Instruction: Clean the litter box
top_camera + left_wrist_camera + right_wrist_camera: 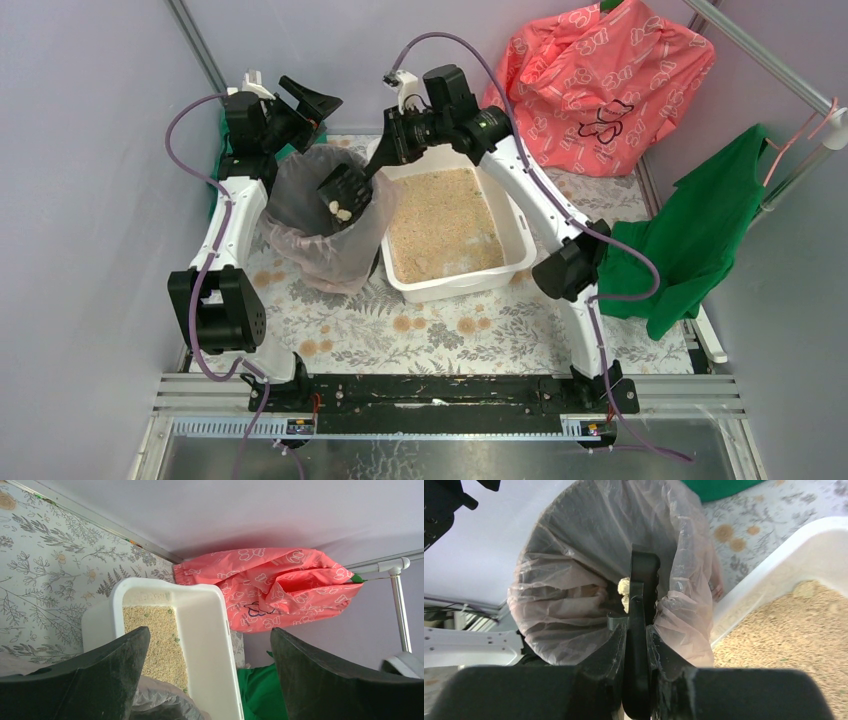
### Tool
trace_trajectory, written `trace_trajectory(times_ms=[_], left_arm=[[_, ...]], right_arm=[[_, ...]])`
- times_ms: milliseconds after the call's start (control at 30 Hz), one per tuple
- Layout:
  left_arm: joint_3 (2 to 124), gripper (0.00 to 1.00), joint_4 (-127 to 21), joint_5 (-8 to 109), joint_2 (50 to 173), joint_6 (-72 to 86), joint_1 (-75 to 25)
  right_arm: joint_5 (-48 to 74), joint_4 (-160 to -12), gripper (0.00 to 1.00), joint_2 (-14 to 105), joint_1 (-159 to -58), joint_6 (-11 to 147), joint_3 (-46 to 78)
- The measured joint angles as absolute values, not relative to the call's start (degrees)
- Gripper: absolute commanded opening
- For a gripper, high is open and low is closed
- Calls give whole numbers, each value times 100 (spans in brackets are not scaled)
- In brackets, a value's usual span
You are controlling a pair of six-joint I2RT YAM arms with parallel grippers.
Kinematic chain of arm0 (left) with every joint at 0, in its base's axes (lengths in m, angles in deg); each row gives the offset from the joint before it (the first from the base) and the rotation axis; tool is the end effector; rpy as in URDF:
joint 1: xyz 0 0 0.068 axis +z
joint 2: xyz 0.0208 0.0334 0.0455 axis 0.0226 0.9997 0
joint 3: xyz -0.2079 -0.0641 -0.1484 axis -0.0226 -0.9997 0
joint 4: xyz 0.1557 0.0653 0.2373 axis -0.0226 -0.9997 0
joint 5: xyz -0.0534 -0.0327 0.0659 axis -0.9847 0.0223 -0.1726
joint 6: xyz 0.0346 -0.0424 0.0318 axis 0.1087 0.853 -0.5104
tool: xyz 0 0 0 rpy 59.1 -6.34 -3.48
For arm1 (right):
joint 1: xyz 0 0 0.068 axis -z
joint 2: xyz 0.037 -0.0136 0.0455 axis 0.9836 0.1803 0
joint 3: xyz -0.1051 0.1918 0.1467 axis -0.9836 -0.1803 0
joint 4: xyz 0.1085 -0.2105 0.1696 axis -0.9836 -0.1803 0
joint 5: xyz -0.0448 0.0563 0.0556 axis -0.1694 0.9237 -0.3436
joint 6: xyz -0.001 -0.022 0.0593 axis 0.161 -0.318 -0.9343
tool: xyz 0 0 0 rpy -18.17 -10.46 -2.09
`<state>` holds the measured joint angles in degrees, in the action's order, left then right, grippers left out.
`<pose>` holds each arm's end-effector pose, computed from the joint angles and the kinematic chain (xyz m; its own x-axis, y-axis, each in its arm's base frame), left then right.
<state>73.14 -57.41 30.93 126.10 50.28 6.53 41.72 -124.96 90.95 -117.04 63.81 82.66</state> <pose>0.4194 0.0156 0.3664 -0.4116 -0.7603 -0.5025 0.0723 0.5224 -0.8496 0.3981 0.3405 0.4092 -0.4822 -0.1744 -0.8585 -0.8440 0.3552 0.4019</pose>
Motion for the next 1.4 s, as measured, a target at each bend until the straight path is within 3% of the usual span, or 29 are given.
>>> trace_trajectory(times_ms=[367, 800, 1200, 1400], left_arm=[[7311, 99, -5739, 3093, 12610, 5028, 653], [7311, 99, -5739, 3093, 12610, 5028, 653], [7305, 99, -5732, 3093, 12610, 5032, 694], [7287, 99, -5710, 3124, 12610, 5061, 710]], right_arm=[[3479, -11449, 0, 7771, -11741, 6650, 7132], [3507, -10625, 0, 7445, -11608, 6326, 6417], [4644, -7585, 0, 6706, -9510, 3192, 3853], [4615, -8288, 0, 6728, -8922, 3419, 3969]])
